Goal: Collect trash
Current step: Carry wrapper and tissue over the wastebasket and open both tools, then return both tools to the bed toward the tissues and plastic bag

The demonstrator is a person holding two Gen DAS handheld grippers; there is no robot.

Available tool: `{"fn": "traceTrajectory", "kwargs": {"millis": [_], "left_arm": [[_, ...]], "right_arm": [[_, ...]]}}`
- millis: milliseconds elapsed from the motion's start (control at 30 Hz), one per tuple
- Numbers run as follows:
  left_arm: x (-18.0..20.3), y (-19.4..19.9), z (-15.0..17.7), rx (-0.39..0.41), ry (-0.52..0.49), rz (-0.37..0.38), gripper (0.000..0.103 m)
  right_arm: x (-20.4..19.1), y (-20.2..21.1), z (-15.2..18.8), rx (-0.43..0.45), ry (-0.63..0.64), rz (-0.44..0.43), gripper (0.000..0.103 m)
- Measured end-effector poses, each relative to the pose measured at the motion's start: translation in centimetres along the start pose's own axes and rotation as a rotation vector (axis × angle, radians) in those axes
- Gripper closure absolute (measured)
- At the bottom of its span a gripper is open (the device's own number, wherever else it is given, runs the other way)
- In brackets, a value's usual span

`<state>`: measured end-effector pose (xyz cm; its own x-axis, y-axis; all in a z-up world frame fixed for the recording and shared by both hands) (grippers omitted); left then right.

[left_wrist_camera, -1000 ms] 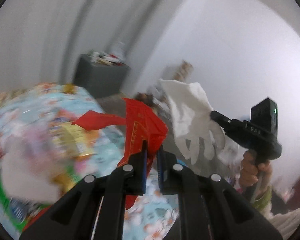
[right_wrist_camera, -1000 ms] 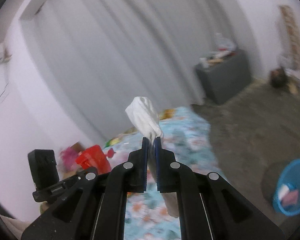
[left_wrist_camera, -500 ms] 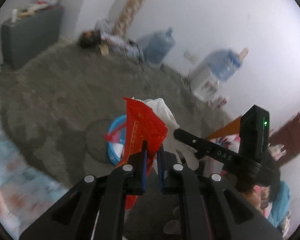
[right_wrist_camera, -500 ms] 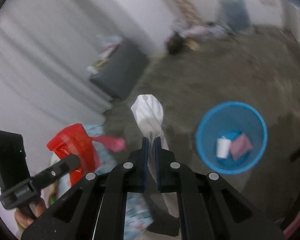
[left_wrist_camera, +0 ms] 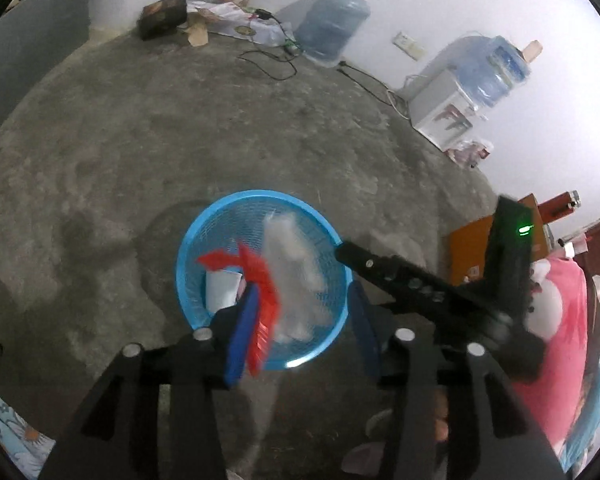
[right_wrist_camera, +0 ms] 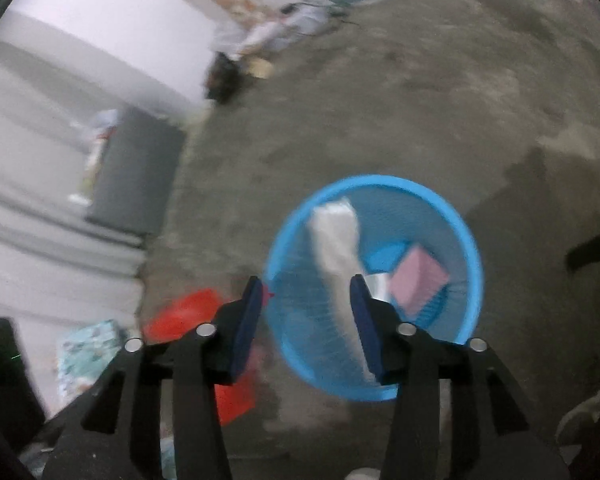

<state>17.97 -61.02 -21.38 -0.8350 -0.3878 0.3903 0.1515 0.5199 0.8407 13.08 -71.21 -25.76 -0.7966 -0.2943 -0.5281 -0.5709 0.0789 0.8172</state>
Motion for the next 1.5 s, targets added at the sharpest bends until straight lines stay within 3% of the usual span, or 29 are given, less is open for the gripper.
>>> {"fn": "traceTrajectory", "kwargs": {"millis": [133,267,433,600,767,867,1133,1300,1400,1500], "left_arm": [[0.3,0.9,0.0,0.036,-0.01,-0.006,0.041],[0.5,3.8,-0.2,0.098,-0.016,-0.023,0.031],[1.7,10.8,0.1,0.212,-0.055,-0.014,0.021],[0.7,20.2,2.8,0.369,-0.096,-0.105,0.006],[-2.8,29.2,8.3,0.461,-0.061,-0.223,0.005],[-5.5,34.1,12.3,0.506,0.024,-0.244,0.005],[-12.9,45.0,25.1,0.639,0.232,-0.381,0.005],[-16.1,49.2,32.6,0.747,0.384,-0.464,0.005],[-17.7,50.2,36.3,0.784,0.453,-0.481,0.005],[-18.7,50.7,39.2,0.814,0.478,-0.524,0.005]], "right_arm": [[0.8,0.3,0.7,0.003,-0.004,0.019,0.054],[-0.4,2.1,1.4,0.041,0.075,0.043,0.05],[-4.6,6.3,2.4,0.142,0.236,0.063,0.035],[-10.3,11.5,5.1,0.242,0.416,0.078,0.013],[-15.6,14.8,10.5,0.242,0.513,0.037,0.008],[-18.3,15.6,13.6,0.255,0.587,0.072,0.008],[-27.0,18.1,22.4,0.34,0.906,0.026,0.008],[-30.7,18.8,25.3,0.278,0.966,-0.134,0.008],[-32.1,19.5,26.8,0.232,0.983,-0.29,0.008],[-33.0,19.3,29.0,0.129,1.0,-0.383,0.008]]}}
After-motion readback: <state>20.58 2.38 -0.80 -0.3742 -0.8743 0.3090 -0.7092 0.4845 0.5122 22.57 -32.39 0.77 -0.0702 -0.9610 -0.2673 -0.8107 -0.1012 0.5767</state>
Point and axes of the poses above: each gripper's, at about its wrist camera, not at the fingertips, and y roughly against the way its jaws point, x to its right, z to its underside, the point moved 9 cm from there along -y, roughly the way its jaws point, and after that the axes turned 4 degrees about -y, right-handed, at the moved point
